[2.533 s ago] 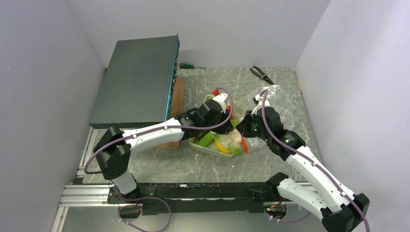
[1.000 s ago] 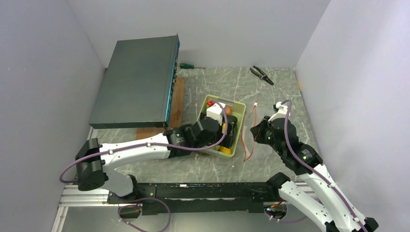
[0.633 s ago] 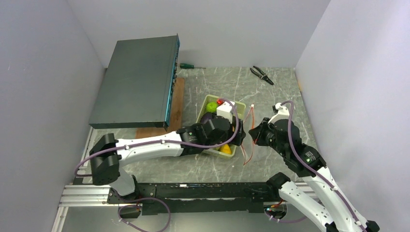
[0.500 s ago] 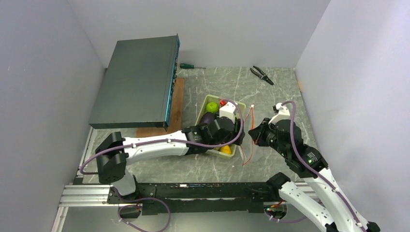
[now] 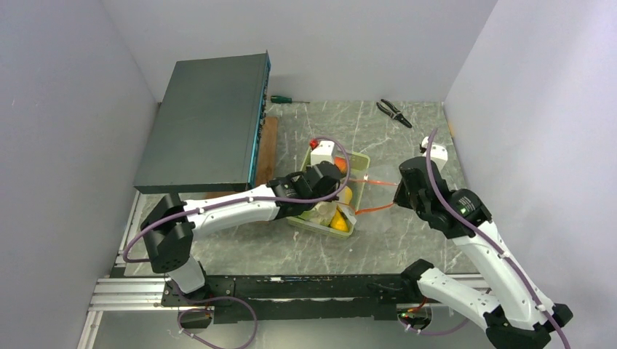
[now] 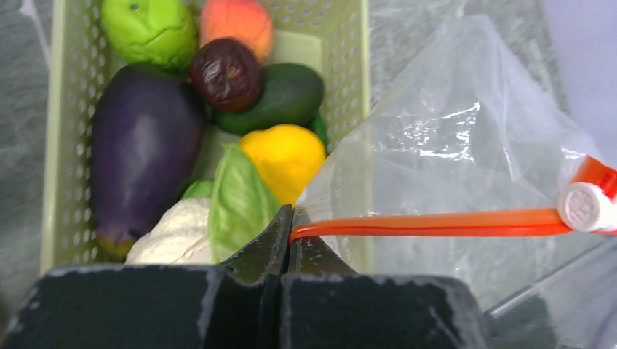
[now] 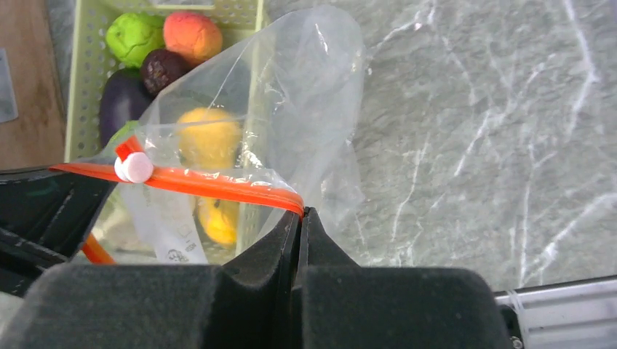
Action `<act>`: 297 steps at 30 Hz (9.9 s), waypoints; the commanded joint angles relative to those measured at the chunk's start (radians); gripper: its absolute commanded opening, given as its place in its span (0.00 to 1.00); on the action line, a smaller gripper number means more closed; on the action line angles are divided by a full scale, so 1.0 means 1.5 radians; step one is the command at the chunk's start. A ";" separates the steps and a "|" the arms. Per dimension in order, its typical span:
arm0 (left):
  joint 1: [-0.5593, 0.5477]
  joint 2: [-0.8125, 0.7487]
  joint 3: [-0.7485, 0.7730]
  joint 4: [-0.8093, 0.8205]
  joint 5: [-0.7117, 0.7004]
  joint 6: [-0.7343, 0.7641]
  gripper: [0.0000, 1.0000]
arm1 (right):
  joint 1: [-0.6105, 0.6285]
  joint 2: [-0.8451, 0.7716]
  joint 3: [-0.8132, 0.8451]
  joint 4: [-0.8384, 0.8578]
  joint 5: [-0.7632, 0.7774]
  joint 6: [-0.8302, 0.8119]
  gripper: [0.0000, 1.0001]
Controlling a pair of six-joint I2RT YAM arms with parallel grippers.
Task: Place the food in the zip-top bag and seal the zipper
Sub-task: Open the zipper of the food storage bag at the center of the board, then pick up the fake vegetable from the bin, then place the fake vegetable in the zipper food storage bag, then pick up the fake vegetable from the bin.
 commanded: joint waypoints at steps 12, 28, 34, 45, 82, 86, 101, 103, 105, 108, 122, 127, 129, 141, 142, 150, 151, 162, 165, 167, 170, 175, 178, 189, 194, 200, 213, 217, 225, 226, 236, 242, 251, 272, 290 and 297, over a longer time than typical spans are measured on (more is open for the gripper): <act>0.026 0.058 0.066 0.110 0.213 0.026 0.36 | 0.004 -0.052 -0.035 0.053 0.006 -0.104 0.00; 0.017 -0.072 0.029 0.117 0.287 0.086 1.00 | 0.004 0.002 -0.036 0.076 -0.006 -0.135 0.00; 0.011 -0.189 -0.084 0.081 0.215 0.145 1.00 | 0.004 -0.002 -0.029 0.097 -0.017 -0.149 0.00; 0.035 -0.158 -0.114 -0.048 0.167 0.267 1.00 | 0.004 0.000 -0.047 0.127 -0.051 -0.164 0.00; 0.030 -0.223 -0.030 -0.104 0.178 0.184 0.20 | 0.004 0.029 -0.052 0.162 -0.088 -0.162 0.00; 0.030 -0.254 -0.012 -0.088 0.204 0.147 0.12 | 0.004 0.035 -0.048 0.170 -0.097 -0.161 0.00; 0.037 -0.206 -0.019 0.100 0.295 -0.006 0.01 | 0.003 -0.007 -0.082 0.231 -0.163 -0.088 0.00; 0.037 -0.185 -0.005 0.061 0.279 -0.004 0.00 | 0.004 -0.018 -0.086 0.237 -0.165 -0.076 0.00; 0.036 -0.168 -0.010 0.025 0.267 -0.007 0.00 | 0.004 -0.031 -0.089 0.244 -0.162 -0.064 0.00; 0.035 -0.158 -0.045 0.023 0.255 -0.017 0.00 | 0.004 -0.056 -0.099 0.262 -0.170 -0.046 0.00; 0.003 -0.064 0.107 -0.071 0.206 0.010 0.00 | 0.004 -0.047 -0.174 0.388 -0.342 0.011 0.00; 0.001 -0.071 0.101 -0.050 0.224 -0.001 0.00 | 0.004 -0.049 -0.190 0.407 -0.372 0.036 0.00; 0.002 -0.085 0.084 -0.042 0.226 -0.004 0.00 | 0.003 -0.053 -0.190 0.410 -0.370 0.045 0.00; -0.045 -0.229 -0.144 0.243 0.245 0.180 0.04 | -0.009 -0.042 -0.200 0.520 -0.505 0.155 0.00; -0.045 -0.225 -0.149 0.248 0.268 0.199 0.03 | -0.011 -0.038 -0.195 0.519 -0.505 0.155 0.00; -0.045 -0.219 -0.173 0.236 0.375 0.283 0.00 | -0.050 0.004 -0.179 0.566 -0.558 0.147 0.00; -0.045 -0.224 -0.176 0.229 0.381 0.291 0.00 | -0.053 0.006 -0.176 0.577 -0.571 0.142 0.00; -0.033 -0.258 -0.203 0.210 0.412 0.315 0.00 | -0.059 0.008 -0.206 0.692 -0.652 0.095 0.00; -0.027 -0.242 -0.163 0.182 0.344 0.286 0.00 | -0.059 -0.007 -0.226 0.650 -0.636 0.099 0.00; -0.020 -0.221 -0.119 0.139 0.311 0.263 0.00 | -0.059 -0.014 -0.230 0.611 -0.629 0.096 0.00; -0.009 -0.198 -0.067 0.086 0.228 0.217 0.00 | -0.058 -0.029 -0.229 0.557 -0.626 0.096 0.00; 0.028 -0.175 -0.031 0.024 0.158 0.093 0.04 | -0.058 -0.043 -0.219 0.540 -0.626 0.118 0.00; 0.035 -0.178 -0.070 0.134 0.256 0.072 0.13 | -0.058 -0.027 -0.208 0.542 -0.616 0.123 0.00; 0.034 -0.213 -0.112 0.153 0.430 0.063 0.85 | -0.082 -0.015 -0.180 0.532 -0.583 0.122 0.00; 0.034 -0.303 -0.143 0.120 0.440 0.057 1.00 | -0.119 -0.032 -0.184 0.495 -0.585 0.112 0.00; 0.034 -0.400 -0.173 0.060 0.390 0.034 0.94 | -0.136 -0.046 -0.198 0.477 -0.602 0.106 0.00; 0.015 -0.266 -0.144 -0.104 0.147 -0.003 0.67 | -0.139 -0.071 -0.180 0.455 -0.607 0.100 0.00; 0.010 -0.214 -0.134 -0.090 0.127 -0.023 0.68 | -0.139 -0.075 -0.186 0.458 -0.612 0.102 0.00; 0.006 -0.200 -0.124 -0.021 0.156 0.007 0.18 | -0.139 -0.090 -0.169 0.417 -0.575 0.067 0.00; 0.006 -0.199 -0.111 -0.016 0.163 0.018 0.14 | -0.140 -0.094 -0.167 0.410 -0.566 0.062 0.00; -0.036 -0.114 0.138 0.007 0.318 0.106 0.00 | -0.139 -0.182 -0.090 0.245 -0.331 -0.014 0.00; -0.042 -0.067 0.163 -0.023 0.309 0.071 0.00 | -0.139 -0.240 -0.086 0.197 -0.251 -0.044 0.00; -0.040 -0.001 0.193 -0.086 0.288 0.058 0.09 | -0.138 -0.262 -0.102 0.175 -0.226 -0.066 0.00; -0.027 -0.094 0.058 -0.217 0.004 0.095 1.00 | -0.138 -0.260 -0.104 0.174 -0.195 -0.105 0.00; 0.067 0.125 0.134 -0.217 0.063 0.200 0.64 | -0.140 -0.259 -0.090 0.154 -0.223 -0.098 0.00; 0.064 0.120 0.065 -0.145 0.146 0.175 0.66 | -0.139 -0.258 -0.090 0.153 -0.236 -0.089 0.00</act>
